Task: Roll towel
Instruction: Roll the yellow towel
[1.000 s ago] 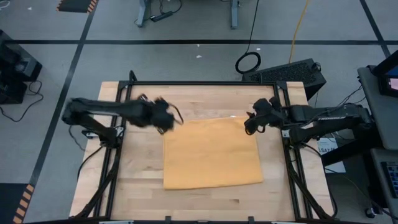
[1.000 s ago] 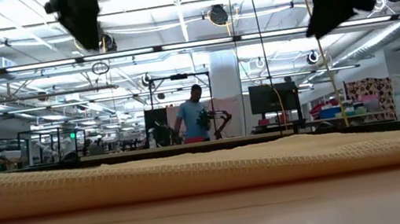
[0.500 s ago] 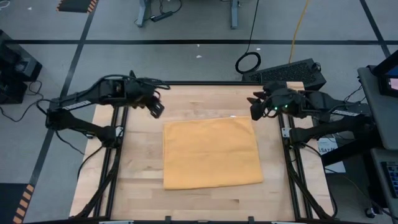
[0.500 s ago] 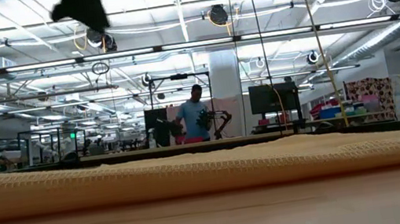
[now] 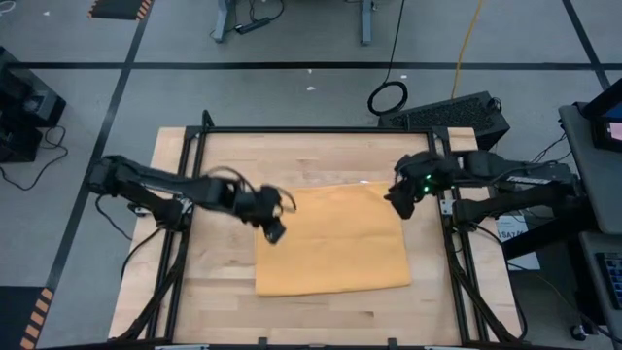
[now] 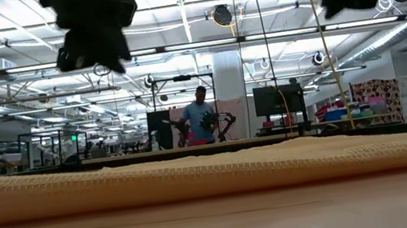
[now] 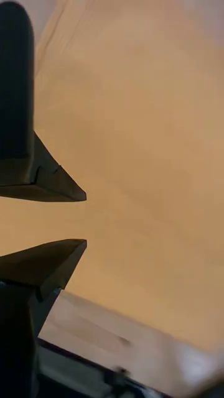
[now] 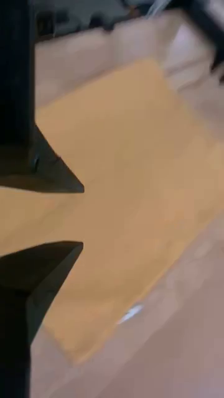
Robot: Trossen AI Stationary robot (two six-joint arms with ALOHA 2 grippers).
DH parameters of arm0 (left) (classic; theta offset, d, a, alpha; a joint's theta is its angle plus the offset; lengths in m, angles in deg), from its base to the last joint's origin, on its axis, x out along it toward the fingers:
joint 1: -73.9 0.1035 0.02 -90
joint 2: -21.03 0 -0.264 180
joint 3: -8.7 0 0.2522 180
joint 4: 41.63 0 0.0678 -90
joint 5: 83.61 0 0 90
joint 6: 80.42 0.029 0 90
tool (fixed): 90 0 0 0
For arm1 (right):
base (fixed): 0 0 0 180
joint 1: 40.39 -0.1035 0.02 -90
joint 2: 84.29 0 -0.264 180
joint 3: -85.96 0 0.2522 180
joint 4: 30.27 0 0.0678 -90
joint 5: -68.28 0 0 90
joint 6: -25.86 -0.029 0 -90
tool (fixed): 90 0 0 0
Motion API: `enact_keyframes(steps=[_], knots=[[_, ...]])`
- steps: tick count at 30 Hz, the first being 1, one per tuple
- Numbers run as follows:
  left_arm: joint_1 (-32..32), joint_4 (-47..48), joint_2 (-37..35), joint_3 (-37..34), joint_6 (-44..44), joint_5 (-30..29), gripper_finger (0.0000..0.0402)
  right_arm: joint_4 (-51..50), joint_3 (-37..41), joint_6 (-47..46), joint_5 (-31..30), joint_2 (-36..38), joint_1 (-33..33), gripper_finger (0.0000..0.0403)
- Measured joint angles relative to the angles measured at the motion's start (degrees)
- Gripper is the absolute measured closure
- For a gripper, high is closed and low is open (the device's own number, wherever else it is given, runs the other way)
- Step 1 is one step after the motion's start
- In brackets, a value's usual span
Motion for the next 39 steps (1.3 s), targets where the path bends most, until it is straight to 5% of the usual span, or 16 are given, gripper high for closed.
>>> enact_keyframes(steps=[8, 14, 19, 28, 35, 39], knots=[[-8.43, -9.14, 9.38, -3.78, -7.55, 1.32, 0.0291, 21.06, 17.93, -11.14, 4.41, -0.06, -0.21, 0.039], [-9.03, -8.3, 14.55, -3.79, -6.17, 2.64, 0.0291, 30.89, 26.43, -25.96, 3.22, -0.07, -3.86, 0.0387], [-8.27, -8.38, 17.65, -4.03, -0.2, 4.26, 0.0291, 31.02, 29.94, -34.03, -4.02, -0.95, -8.14, 0.0395], [-3.06, -0.14, 20.32, -5.92, 20.81, 6.12, 0.0291, 32.49, 31.83, -47.45, -6.67, -9.02, -13.87, 0.0401], [6.1, 4.71, 20.34, -5.92, 46.59, 0.09, 0.0291, 45.36, 31.79, -58.65, -6.8, -16.98, -19.91, 0.0402], [12.53, 10.14, 20.54, -3.5, 53.88, -6.85, 0.0291, 50.48, 30.45, -64.39, -8.57, -21.58, -23.39, 0.0402]])
